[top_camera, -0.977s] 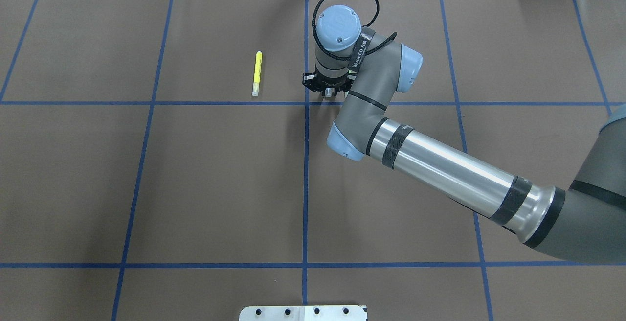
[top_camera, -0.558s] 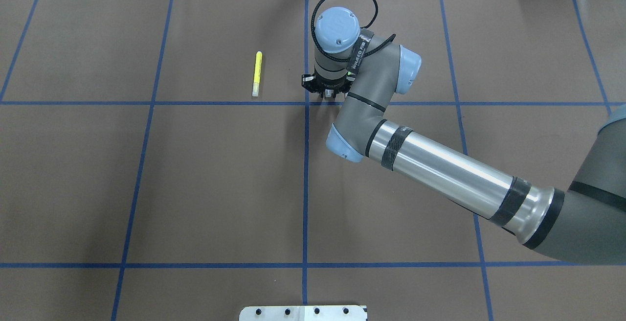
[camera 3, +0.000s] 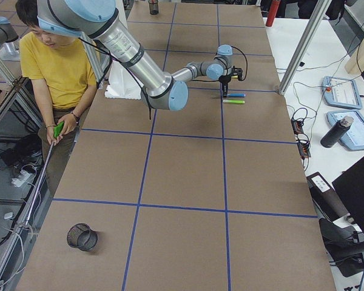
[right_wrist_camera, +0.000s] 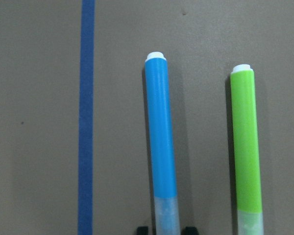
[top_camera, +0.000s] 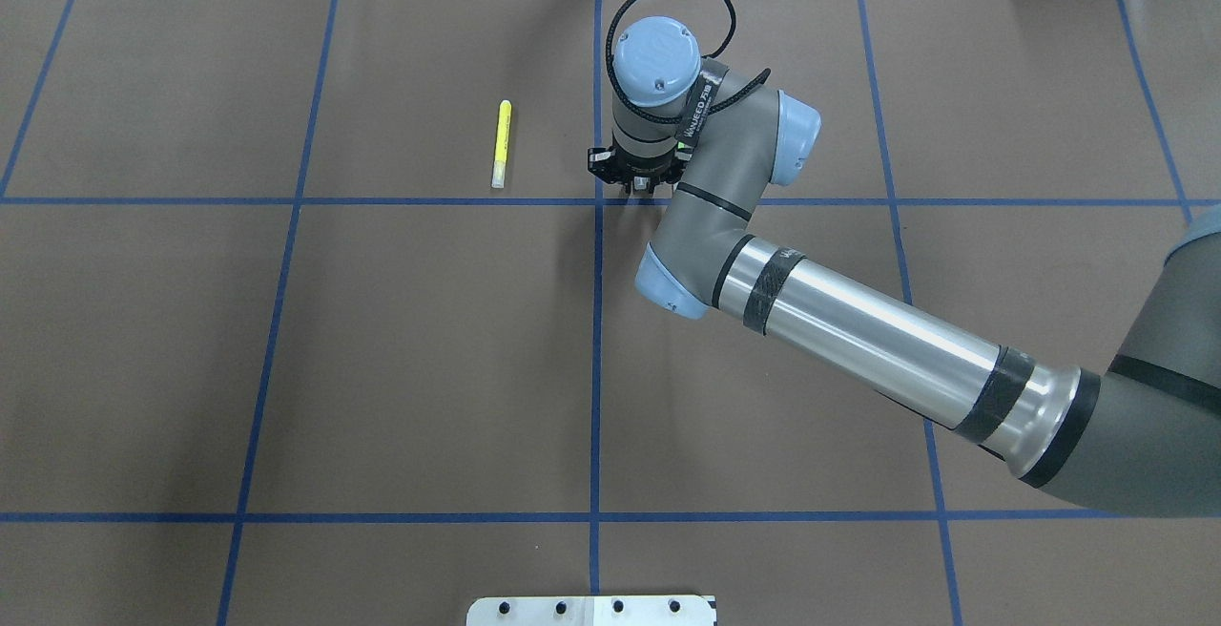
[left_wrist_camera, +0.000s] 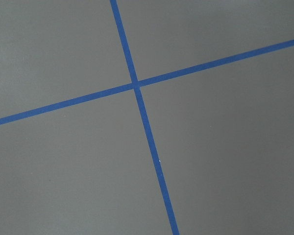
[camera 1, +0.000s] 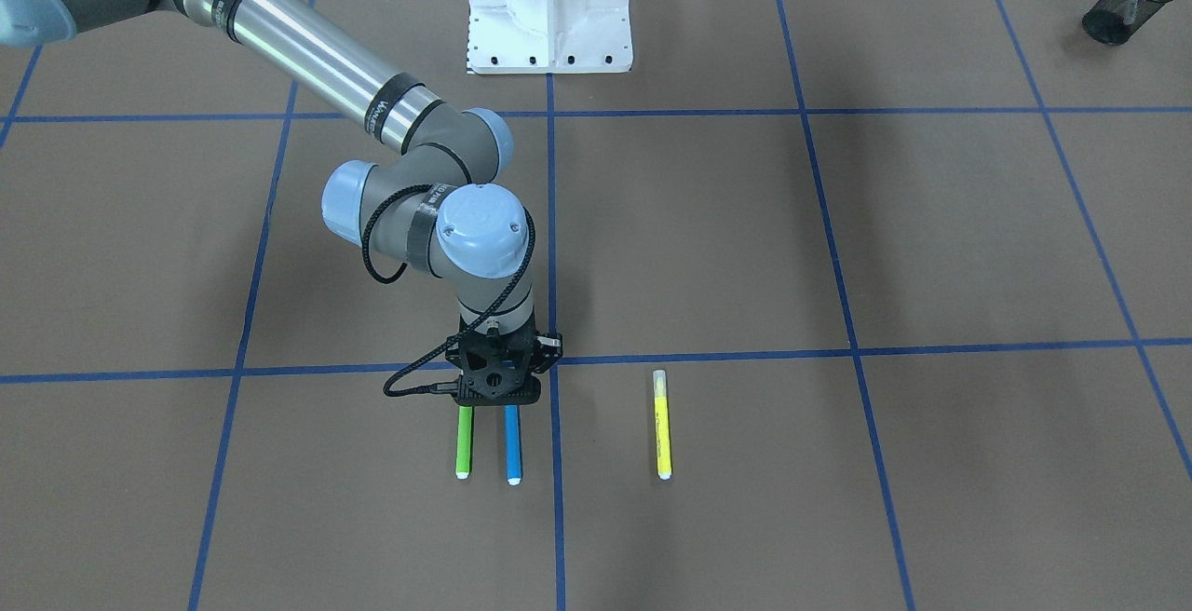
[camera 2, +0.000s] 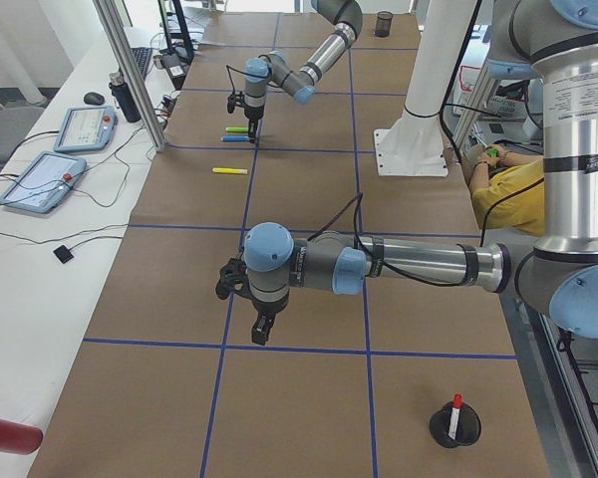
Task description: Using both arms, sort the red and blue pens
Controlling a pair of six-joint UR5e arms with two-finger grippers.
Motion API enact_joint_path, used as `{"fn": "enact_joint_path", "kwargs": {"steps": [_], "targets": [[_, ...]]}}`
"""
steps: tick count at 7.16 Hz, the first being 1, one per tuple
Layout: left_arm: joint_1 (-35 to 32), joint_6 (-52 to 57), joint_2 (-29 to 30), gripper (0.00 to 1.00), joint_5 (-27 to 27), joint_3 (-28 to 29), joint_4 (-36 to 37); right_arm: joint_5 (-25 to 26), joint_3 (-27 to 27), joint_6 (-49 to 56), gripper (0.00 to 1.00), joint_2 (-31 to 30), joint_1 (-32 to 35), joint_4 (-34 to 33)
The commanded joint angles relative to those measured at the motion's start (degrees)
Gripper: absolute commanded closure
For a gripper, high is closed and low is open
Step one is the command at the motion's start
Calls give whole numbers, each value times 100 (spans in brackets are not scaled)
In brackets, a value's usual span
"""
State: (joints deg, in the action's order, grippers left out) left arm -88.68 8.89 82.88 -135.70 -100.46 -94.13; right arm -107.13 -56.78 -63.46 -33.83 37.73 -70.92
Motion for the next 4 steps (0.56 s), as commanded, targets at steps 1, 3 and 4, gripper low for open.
{"fn": "enact_joint_path", "kwargs": {"steps": [1,3,4], "targets": [[0,-1,0,0,0,0,0,0,0,9,80,-1,-2,-9],[0,-1,0,0,0,0,-17,0,0,61,89,-1,-2,-9],[0,-1,0,0,9,0,-18,0,0,79,95,-1,-2,-18]]}}
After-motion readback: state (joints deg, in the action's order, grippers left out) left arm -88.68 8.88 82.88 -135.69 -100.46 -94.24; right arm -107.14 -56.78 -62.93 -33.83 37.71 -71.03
